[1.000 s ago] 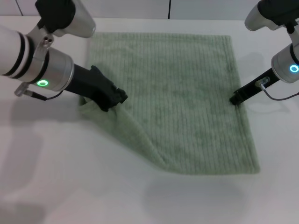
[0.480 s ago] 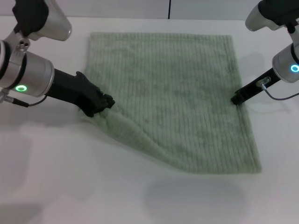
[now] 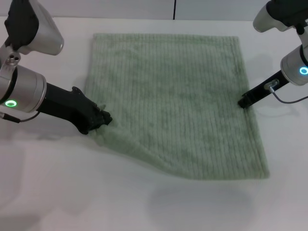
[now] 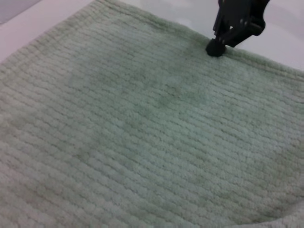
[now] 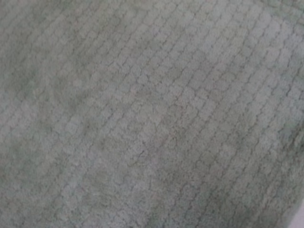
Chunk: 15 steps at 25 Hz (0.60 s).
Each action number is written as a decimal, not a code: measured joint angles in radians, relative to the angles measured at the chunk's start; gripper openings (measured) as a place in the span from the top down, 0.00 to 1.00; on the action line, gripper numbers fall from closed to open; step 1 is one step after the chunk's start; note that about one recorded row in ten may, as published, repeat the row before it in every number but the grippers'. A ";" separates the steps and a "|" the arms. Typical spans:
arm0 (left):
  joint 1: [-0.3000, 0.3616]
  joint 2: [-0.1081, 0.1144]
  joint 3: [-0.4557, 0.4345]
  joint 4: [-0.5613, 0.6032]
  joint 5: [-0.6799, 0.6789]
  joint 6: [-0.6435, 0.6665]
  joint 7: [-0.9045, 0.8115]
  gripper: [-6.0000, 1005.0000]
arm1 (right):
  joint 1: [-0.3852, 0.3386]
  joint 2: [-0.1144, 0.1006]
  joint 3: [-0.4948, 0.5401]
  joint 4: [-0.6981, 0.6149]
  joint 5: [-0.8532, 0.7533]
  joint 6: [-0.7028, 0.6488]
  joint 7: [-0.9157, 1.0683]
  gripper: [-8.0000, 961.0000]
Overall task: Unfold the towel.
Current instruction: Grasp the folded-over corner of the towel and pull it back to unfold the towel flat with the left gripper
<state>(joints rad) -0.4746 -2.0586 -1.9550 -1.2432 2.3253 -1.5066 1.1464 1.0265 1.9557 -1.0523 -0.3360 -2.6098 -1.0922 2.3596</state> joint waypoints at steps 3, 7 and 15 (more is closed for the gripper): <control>0.005 0.000 -0.015 -0.002 -0.003 -0.024 0.014 0.95 | 0.000 -0.001 0.000 0.000 0.000 0.000 0.000 0.98; 0.007 0.000 -0.045 -0.002 -0.009 -0.067 0.036 0.95 | 0.000 -0.002 0.000 0.000 0.000 0.000 0.000 0.98; 0.013 0.000 -0.050 0.005 -0.002 -0.097 0.038 0.91 | 0.000 -0.004 0.000 0.000 0.000 0.000 0.000 0.98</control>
<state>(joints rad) -0.4616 -2.0587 -2.0054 -1.2378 2.3234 -1.6039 1.1849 1.0261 1.9518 -1.0525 -0.3356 -2.6093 -1.0921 2.3598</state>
